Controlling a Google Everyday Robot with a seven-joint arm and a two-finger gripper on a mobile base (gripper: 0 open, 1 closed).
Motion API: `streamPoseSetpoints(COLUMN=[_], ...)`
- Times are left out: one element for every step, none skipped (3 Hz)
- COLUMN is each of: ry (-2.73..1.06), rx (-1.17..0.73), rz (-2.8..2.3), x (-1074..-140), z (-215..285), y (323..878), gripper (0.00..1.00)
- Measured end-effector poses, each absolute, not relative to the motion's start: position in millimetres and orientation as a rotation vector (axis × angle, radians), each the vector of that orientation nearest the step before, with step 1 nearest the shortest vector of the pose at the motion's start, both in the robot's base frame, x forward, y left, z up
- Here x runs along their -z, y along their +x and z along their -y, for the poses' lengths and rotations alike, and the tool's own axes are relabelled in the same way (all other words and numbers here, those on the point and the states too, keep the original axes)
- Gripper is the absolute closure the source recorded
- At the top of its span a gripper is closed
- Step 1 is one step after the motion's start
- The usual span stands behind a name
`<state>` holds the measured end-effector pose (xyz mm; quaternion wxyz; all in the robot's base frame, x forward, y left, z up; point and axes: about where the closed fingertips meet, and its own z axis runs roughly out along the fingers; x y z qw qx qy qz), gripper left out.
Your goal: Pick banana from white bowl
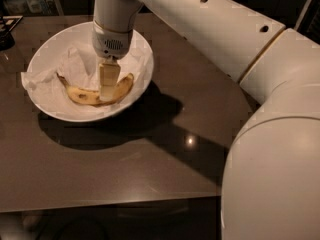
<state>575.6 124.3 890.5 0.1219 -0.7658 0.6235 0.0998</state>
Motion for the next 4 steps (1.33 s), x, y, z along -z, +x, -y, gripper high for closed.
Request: streamPoseSetpoints(ry=[-2.262, -2.284, -2.302, -2.315], rx=[-0.317, -0.332, -0.340, -0.346], rz=[-1.811, -1.815, -1.828, -1.836], x=[-880.2, -869.5, -858.0, -850.1], z=[-128.3, -131.1, -132.4, -132.8], y=[577.7, 579.4, 581.4, 581.6], gripper=[0.33, 0.38, 0.38, 0.38])
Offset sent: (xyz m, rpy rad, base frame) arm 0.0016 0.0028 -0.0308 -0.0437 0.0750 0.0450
